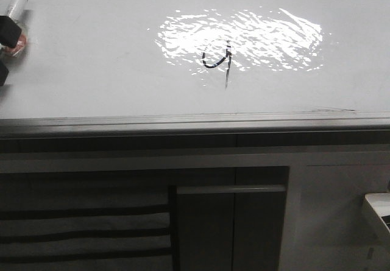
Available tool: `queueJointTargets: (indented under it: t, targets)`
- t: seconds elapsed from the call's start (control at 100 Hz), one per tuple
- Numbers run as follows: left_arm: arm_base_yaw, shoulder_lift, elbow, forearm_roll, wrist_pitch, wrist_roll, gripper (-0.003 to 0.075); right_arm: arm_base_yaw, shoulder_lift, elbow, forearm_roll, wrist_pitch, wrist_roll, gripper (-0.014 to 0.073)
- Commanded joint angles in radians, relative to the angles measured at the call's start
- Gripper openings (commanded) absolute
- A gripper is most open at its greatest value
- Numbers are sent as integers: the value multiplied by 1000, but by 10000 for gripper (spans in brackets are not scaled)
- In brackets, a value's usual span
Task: Write number 9 on whiteboard
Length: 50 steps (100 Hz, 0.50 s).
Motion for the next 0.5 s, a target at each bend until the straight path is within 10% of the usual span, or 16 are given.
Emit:
queueJointTargets:
  t: [0.0, 0.49]
  targets:
    - [2, -8, -25, -6, -70, -13, -20, -7, -12, -31, 11, -55, 5, 344]
    - [2, -15, -36, 29, -61, -7, 397, -7, -12, -31, 11, -57, 85, 344]
